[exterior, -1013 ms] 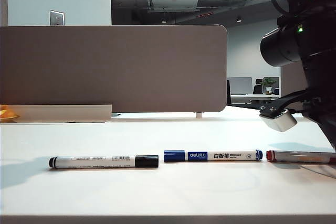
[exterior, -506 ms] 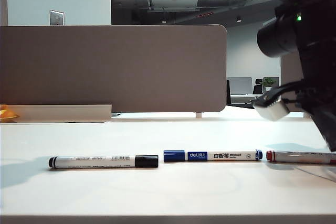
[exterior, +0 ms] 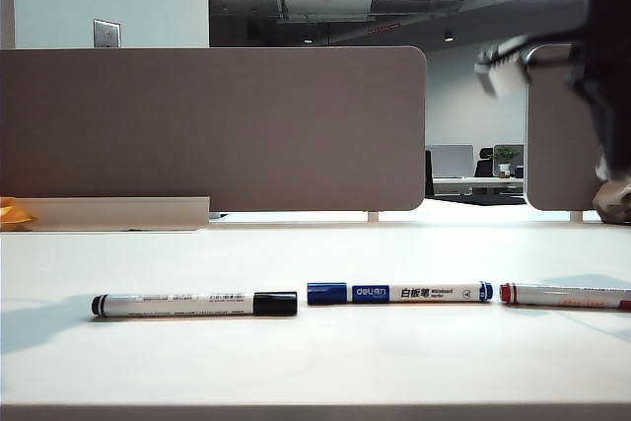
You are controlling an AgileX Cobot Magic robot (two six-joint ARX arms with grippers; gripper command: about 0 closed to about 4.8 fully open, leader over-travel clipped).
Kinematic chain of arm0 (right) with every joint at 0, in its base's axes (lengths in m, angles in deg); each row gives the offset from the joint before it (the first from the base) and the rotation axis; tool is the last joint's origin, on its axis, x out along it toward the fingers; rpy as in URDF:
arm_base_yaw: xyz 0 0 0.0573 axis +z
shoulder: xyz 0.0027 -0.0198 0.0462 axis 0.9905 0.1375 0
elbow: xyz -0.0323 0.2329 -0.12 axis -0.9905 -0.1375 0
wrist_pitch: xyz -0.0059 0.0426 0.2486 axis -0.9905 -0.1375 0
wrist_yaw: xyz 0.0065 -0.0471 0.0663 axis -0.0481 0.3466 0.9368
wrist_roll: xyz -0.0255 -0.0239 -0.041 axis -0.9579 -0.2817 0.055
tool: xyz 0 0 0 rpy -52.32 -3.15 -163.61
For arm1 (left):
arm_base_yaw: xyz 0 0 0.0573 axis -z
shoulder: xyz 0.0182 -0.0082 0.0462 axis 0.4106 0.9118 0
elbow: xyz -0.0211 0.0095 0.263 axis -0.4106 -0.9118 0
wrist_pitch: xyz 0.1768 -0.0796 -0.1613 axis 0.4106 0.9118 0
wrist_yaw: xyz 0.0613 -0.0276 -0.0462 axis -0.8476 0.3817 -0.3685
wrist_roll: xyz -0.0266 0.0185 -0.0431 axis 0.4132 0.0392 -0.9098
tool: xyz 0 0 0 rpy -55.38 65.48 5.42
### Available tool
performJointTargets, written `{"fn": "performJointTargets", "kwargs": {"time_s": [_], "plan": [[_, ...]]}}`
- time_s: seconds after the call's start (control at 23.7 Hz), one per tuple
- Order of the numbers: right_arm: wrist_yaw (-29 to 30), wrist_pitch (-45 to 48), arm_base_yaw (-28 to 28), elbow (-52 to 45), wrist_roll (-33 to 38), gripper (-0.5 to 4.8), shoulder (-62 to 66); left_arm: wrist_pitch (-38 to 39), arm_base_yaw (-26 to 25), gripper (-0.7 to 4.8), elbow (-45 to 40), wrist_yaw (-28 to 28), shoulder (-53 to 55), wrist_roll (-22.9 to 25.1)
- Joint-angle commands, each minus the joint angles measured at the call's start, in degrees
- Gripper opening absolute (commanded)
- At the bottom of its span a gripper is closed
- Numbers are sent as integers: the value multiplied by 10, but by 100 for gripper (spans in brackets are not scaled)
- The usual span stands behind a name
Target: Pick up the markers one by one and line them up horizontally in a straight line on the table.
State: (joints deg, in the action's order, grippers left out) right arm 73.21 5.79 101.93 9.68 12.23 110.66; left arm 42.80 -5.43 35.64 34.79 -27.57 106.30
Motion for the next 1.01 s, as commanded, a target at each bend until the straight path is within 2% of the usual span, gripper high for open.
{"fn": "performJointTargets", "kwargs": {"time_s": [0.04,0.21,0.38,0.55,0.63,0.8,0.93,1.01], "plan": [[30,34,1,1,43,-3,-59,-8,0,-6,2,5,-2,-5],[87,97,1,1,155,-3,-134,-39,0,-6,2,5,-5,-58],[181,150,1,0,236,-3,-204,-84,0,-6,2,10,-29,-70],[266,223,1,0,315,-3,-266,-154,0,-6,1,14,-75,-104],[283,253,1,0,348,-3,-291,-186,0,-6,1,10,-103,-114],[300,318,1,-12,404,-3,-346,-247,0,-6,-7,-62,-191,-121],[307,377,1,-45,445,-3,-376,-267,0,-6,-36,-105,-252,-145],[309,415,1,-74,445,-3,-399,-272,0,-6,-60,-124,-291,-146]]}}
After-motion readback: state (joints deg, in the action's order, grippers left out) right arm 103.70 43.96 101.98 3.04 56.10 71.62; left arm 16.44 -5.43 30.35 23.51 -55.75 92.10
